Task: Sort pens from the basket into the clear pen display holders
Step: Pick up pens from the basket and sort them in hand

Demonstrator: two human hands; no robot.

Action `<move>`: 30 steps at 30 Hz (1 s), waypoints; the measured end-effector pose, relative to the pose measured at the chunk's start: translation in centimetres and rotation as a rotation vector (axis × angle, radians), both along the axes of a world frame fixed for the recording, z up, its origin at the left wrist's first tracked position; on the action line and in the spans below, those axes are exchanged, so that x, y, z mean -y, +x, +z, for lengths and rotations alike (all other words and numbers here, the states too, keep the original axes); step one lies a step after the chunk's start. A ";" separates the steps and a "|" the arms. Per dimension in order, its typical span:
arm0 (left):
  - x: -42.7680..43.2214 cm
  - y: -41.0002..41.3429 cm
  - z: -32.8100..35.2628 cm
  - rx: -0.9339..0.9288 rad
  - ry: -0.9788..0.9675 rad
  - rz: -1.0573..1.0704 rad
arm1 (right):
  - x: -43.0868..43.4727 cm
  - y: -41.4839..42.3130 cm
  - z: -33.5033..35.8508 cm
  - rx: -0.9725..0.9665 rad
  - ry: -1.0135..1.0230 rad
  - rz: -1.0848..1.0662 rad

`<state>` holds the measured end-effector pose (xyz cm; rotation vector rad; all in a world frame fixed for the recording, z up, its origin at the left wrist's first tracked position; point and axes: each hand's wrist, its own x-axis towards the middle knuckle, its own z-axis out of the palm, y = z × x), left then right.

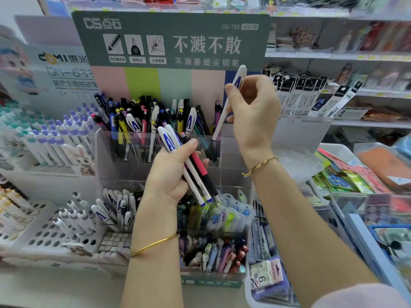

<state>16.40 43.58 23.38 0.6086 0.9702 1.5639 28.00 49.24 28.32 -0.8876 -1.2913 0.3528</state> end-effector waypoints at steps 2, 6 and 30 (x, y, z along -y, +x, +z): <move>0.1 -0.1 0.1 -0.017 -0.008 0.004 | 0.1 0.2 0.4 -0.030 0.040 -0.016; 0.1 -0.2 0.1 -0.015 -0.016 0.019 | -0.6 -0.2 0.3 0.165 -0.022 -0.005; 0.4 0.4 0.7 0.044 0.029 -0.052 | 0.5 0.0 -1.0 0.570 -0.325 -0.068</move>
